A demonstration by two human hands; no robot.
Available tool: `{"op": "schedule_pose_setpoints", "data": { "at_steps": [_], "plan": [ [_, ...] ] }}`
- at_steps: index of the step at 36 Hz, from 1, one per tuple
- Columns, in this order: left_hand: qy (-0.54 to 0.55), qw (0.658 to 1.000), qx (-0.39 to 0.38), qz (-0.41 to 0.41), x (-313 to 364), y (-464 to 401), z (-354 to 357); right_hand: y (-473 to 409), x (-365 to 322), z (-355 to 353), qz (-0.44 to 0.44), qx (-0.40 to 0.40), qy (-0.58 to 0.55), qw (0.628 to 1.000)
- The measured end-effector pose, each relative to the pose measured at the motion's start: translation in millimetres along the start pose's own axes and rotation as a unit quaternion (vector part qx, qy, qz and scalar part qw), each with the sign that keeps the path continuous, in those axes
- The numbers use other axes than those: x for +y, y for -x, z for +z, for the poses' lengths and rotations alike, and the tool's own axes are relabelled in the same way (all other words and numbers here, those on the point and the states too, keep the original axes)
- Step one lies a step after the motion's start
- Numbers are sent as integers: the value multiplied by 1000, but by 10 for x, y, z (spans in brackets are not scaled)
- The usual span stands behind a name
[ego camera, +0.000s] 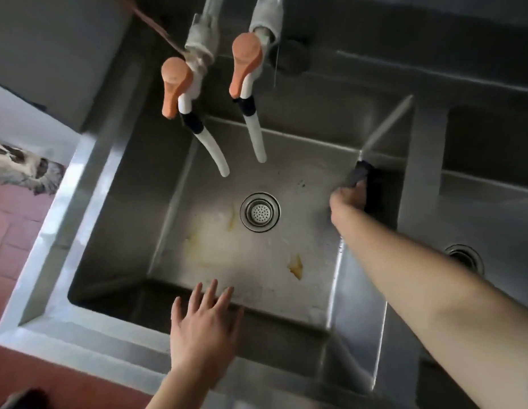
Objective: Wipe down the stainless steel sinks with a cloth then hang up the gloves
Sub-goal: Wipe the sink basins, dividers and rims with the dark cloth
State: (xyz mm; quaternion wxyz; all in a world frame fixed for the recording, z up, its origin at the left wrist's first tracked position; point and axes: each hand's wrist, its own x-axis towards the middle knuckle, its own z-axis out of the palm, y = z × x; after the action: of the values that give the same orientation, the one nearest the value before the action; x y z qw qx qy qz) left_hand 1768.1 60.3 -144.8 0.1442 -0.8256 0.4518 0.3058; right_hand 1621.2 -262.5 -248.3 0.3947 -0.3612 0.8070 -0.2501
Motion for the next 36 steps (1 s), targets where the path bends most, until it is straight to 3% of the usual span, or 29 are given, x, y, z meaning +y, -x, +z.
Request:
{"op": "schedule_pose_setpoints", "data": {
  "at_steps": [2,5,6,8,10,12,17,19,24,36],
  "plan": [
    [8,998,-57,-14,21,-153,51,-332,-27,282,-63,-84,128,986],
    [24,992,-123,7,49,-410,67,-535,-13,574,-127,-241,349,897],
    [31,990,-134,16,67,-499,54,-519,-36,634,-153,-263,378,874],
    [52,987,-148,20,116,-653,11,-401,-137,666,-190,-277,335,880],
    [76,985,-152,16,172,-773,-22,-282,-250,574,-220,-273,283,893],
    [90,985,-146,25,232,-871,-45,-139,-398,336,-286,-253,293,877],
    [100,984,-135,62,482,-1092,-80,120,-729,-673,-464,-75,198,860],
    [93,983,-138,78,634,-1186,-89,71,-776,-1032,-455,-40,215,863],
    [50,985,-126,102,1133,-1546,-160,-277,-676,-1425,-348,-12,409,843],
    [76,990,-40,110,2418,-2641,-405,-354,-572,-1370,-361,19,342,867]
  ]
}}
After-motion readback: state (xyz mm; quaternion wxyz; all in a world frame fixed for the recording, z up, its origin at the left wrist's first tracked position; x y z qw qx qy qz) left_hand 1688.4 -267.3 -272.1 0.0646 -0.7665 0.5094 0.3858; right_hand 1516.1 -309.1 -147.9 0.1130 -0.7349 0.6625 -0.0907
